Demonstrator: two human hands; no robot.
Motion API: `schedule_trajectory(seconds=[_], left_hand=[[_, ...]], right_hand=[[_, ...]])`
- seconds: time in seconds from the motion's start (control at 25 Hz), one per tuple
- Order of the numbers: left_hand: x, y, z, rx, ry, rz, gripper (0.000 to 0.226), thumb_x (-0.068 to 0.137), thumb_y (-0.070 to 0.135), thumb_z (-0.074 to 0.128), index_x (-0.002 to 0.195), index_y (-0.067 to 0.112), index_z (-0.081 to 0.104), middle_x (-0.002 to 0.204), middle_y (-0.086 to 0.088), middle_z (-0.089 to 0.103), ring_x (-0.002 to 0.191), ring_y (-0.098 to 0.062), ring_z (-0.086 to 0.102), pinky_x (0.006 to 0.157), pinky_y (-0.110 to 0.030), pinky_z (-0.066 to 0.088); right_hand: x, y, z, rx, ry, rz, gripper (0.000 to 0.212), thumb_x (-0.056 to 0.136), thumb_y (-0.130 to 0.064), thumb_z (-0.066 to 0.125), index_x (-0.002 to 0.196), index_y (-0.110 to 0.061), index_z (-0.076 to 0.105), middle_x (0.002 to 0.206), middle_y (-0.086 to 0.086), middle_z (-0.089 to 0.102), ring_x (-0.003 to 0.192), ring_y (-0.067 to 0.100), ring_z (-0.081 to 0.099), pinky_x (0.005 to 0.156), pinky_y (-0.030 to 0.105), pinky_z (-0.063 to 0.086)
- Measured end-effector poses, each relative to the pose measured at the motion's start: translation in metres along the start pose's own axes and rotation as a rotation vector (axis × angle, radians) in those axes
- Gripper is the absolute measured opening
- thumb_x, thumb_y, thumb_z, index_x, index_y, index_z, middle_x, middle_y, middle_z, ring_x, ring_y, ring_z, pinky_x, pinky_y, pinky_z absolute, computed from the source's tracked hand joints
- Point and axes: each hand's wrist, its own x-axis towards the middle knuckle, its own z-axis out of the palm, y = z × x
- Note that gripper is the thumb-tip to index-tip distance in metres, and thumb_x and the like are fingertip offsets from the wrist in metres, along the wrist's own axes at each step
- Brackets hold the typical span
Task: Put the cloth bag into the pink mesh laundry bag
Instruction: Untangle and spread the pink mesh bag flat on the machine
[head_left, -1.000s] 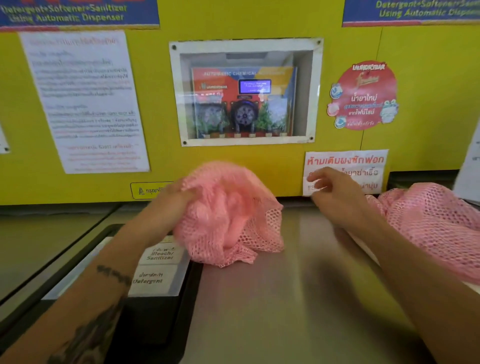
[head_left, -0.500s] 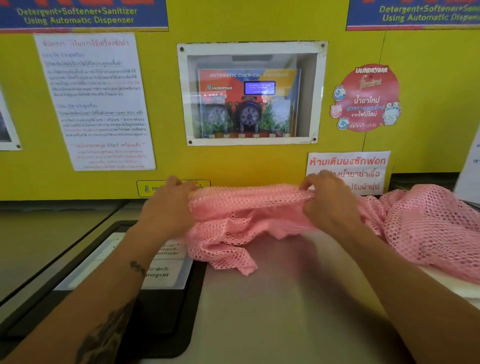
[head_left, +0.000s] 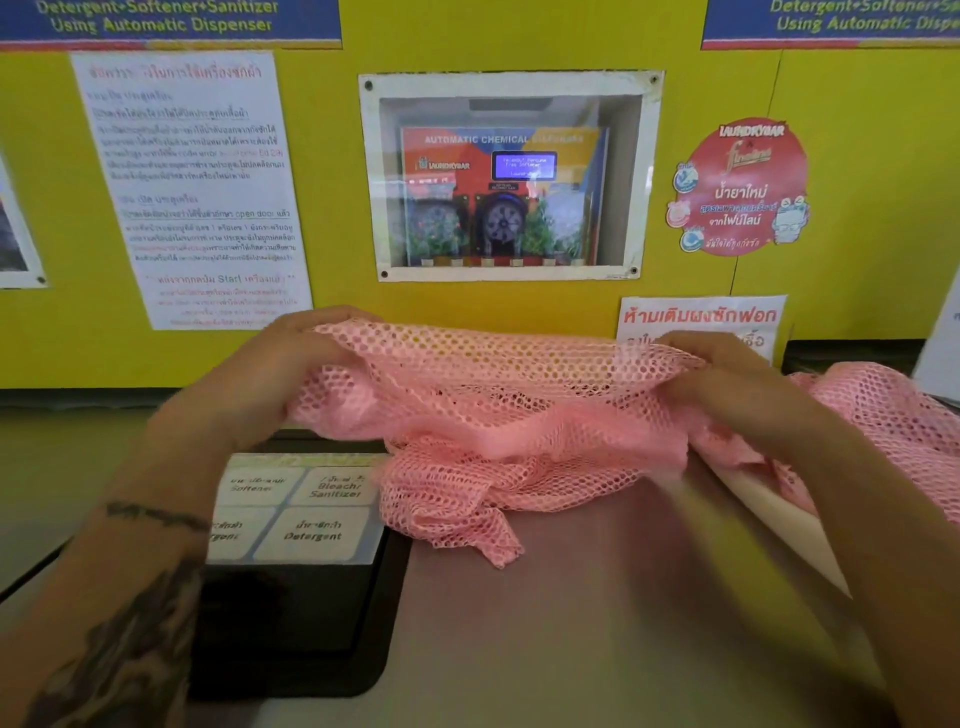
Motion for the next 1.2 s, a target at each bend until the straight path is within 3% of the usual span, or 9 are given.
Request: schedule_trajectory(seconds=[0.16,0.32,0.48,0.6,0.72,0.8,0.88,1.04,1.2], left_hand=[[-0.020,-0.001,-0.003,-0.265,-0.615,-0.170,0.077,0.047,0.019,0.090,0.120,0.007,0.067,0.115,-0.011,0.072,0.105,-0.027,0.069,0.082,-0.037,0.058],[-0.013,-0.006,0.014,-0.560,-0.856,-0.187,0.057,0.085,-0.004,0.055,0.141,0.002,0.044,0.140,-0.021,0.053,0.129,-0.036,0.050,0.108,-0.049,0.039],[-0.004,-0.009,0.031,-0.626,-0.682,-0.095,0.080,0.071,0.022,0.074,0.143,0.009,0.043,0.149,-0.027,0.039,0.136,-0.047,0.038,0.109,-0.056,0.035],[0.000,0.000,0.038,-0.669,-0.383,0.025,0.070,0.070,0.034,0.071,0.136,0.017,0.054,0.142,-0.020,0.051,0.134,-0.038,0.046,0.105,-0.056,0.042],[0.006,-0.015,0.038,0.018,0.095,0.033,0.005,0.076,0.023,0.069,0.079,0.027,0.071,0.089,-0.001,0.071,0.095,-0.026,0.066,0.083,-0.038,0.052],[0.002,-0.025,0.045,0.436,-0.122,-0.083,0.013,0.086,0.021,0.064,0.076,0.025,0.072,0.080,0.003,0.072,0.082,-0.015,0.066,0.082,-0.037,0.051],[-0.005,-0.034,0.062,0.654,-0.298,-0.127,0.016,0.089,0.030,0.062,0.101,0.034,0.072,0.107,0.014,0.070,0.098,-0.005,0.062,0.094,-0.034,0.048],[-0.006,-0.051,0.097,0.857,-0.331,-0.103,0.076,0.077,0.068,0.057,0.144,0.044,0.028,0.154,0.005,0.030,0.140,-0.019,0.031,0.114,-0.042,0.029],[-0.002,-0.050,0.088,0.943,-0.275,0.021,0.047,0.083,0.022,0.064,0.127,0.036,0.057,0.124,0.007,0.060,0.118,-0.020,0.056,0.099,-0.035,0.045]], right_hand=[[-0.015,-0.012,-0.013,-0.038,-0.642,0.082,0.064,0.062,-0.027,0.075,0.124,-0.034,0.062,0.125,-0.019,0.066,0.116,-0.001,0.060,0.095,0.023,0.042],[-0.015,-0.022,0.010,0.140,-0.438,0.035,0.067,0.058,-0.049,0.077,0.123,-0.047,0.063,0.139,-0.024,0.054,0.129,-0.005,0.046,0.112,0.034,0.029],[-0.016,-0.032,0.047,-0.258,-0.531,-0.110,0.041,0.075,-0.044,0.076,0.113,-0.047,0.062,0.115,-0.036,0.054,0.104,-0.014,0.051,0.092,0.016,0.040],[-0.001,-0.015,0.053,-0.538,-0.094,-0.129,0.020,0.080,-0.036,0.059,0.074,-0.018,0.068,0.081,-0.006,0.066,0.079,0.017,0.063,0.075,0.038,0.052],[0.001,-0.011,0.033,-0.175,0.300,0.107,0.022,0.083,-0.014,0.051,0.067,-0.001,0.061,0.070,0.012,0.066,0.065,0.027,0.059,0.059,0.032,0.043],[0.002,-0.005,0.026,-0.104,0.265,0.227,0.025,0.086,-0.014,0.047,0.070,0.002,0.059,0.072,0.017,0.064,0.064,0.025,0.055,0.059,0.031,0.037],[0.000,-0.005,0.027,-0.291,0.131,0.213,0.014,0.085,-0.012,0.050,0.082,-0.007,0.062,0.084,0.012,0.064,0.071,0.022,0.057,0.060,0.029,0.040],[-0.006,-0.010,0.035,-0.478,-0.219,-0.048,0.058,0.072,-0.005,0.061,0.126,-0.025,0.061,0.129,0.001,0.055,0.120,0.020,0.049,0.104,0.042,0.039],[-0.010,-0.019,0.044,-0.235,-0.167,-0.063,0.030,0.071,-0.037,0.059,0.072,-0.008,0.068,0.076,0.011,0.070,0.068,0.018,0.061,0.066,0.036,0.045]])
